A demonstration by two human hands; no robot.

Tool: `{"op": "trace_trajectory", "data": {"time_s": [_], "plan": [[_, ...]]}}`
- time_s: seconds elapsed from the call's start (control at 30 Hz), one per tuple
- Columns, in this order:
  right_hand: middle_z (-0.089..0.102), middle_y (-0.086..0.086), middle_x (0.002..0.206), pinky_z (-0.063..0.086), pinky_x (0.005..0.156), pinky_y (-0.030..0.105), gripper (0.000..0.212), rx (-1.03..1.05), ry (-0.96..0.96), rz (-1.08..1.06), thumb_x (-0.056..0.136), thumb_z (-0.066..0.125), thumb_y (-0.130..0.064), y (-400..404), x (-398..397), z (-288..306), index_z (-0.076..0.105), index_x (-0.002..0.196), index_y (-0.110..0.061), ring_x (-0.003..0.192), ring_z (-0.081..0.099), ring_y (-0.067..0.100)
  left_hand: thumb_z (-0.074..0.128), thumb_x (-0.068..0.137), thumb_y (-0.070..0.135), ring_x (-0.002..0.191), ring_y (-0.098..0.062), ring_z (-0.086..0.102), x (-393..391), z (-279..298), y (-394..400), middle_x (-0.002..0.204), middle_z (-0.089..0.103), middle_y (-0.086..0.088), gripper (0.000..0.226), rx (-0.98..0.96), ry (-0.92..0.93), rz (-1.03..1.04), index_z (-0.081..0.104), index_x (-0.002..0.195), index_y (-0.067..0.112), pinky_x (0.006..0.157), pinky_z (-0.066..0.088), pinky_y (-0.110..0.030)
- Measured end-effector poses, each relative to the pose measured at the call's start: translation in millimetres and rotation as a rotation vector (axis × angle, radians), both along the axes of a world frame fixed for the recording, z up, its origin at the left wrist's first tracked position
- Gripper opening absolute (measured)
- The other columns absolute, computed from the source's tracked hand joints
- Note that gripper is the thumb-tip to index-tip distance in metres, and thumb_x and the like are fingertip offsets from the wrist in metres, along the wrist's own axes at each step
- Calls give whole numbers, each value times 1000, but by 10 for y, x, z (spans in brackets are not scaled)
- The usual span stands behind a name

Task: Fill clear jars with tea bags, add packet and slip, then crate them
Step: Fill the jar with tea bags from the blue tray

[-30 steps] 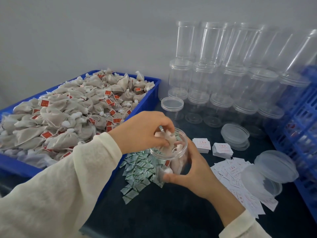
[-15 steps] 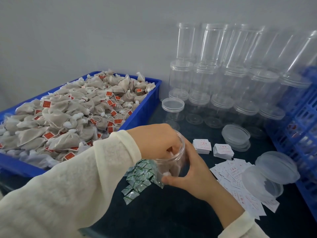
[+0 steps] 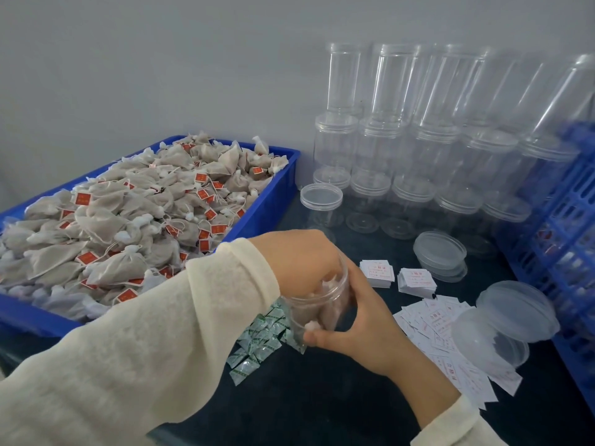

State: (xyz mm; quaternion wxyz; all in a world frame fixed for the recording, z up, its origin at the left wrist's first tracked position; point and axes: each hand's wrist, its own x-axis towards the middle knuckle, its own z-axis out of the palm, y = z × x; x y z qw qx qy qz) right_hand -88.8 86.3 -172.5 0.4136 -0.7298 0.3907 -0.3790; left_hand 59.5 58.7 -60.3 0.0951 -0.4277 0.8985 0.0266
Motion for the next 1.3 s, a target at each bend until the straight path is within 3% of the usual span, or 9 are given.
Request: {"op": "trace_trajectory", "data": {"time_s": [0.1,0.17,0.23,0.33,0.53,0.77,0.9,1.03,1.3], "plan": [[46,-38,130,33,88,-3,100,-28,15,-22,63,90,-26,4,-32,-13,28,131,-66,120,44,-15,54,94,29,77,-1,51,129,162,8,96,64,12,23,21,133,-12,69,111,25,62,35,-8],[46,-39,127,34,89,-2,97,-24,23,-37,61,91,-30,12,-49,-36,32,134,-57,119,44,-16,54,89,43,72,6,56,318,264,-5,87,63,20,24,-20,301,55,69,101,29,65,39,-6],[44,-39,127,35,92,0,99,-3,31,-50,59,91,-35,15,-64,-49,32,137,-49,119,43,-16,53,85,49,71,9,56,584,307,-98,81,61,21,24,-163,479,200,66,92,30,65,39,-9],[43,-40,128,33,88,-4,100,11,41,-54,58,91,-39,3,-73,-63,32,138,-49,120,42,-16,58,90,40,70,4,55,1048,270,-289,84,63,12,13,-351,613,495,62,93,27,62,37,-13],[40,-40,132,33,86,-6,106,56,26,-59,56,90,-45,-3,-35,-105,25,139,-57,122,39,-19,58,94,26,81,-17,60,1591,-183,-436,99,67,-6,31,-378,391,818,56,121,12,75,48,-30],[39,-38,135,40,92,3,111,71,53,-58,55,91,-47,-20,9,-135,21,141,-58,124,39,-17,59,91,23,113,-26,57,1684,-596,-577,127,59,-6,43,-372,110,851,48,132,20,92,50,-41],[40,-37,135,37,87,-3,111,72,55,-57,56,91,-43,-21,1,-148,21,141,-59,124,39,-17,58,90,25,124,-29,46,1764,-636,-631,131,55,-6,40,-495,-68,886,52,130,20,100,40,-45],[40,-36,135,42,96,8,109,71,61,-58,56,91,-44,-31,19,-160,26,142,-52,124,40,-16,60,88,21,128,-35,43,1845,-644,-600,137,48,-13,52,-485,-112,1040,43,136,17,104,39,-47],[41,-34,137,35,92,-1,109,99,5,19,57,91,-43,-47,194,-166,25,144,-50,127,39,-13,62,89,19,125,-35,46,1937,-634,-624,135,47,-17,42,-522,-106,1132,52,129,11,93,48,-43]]}}
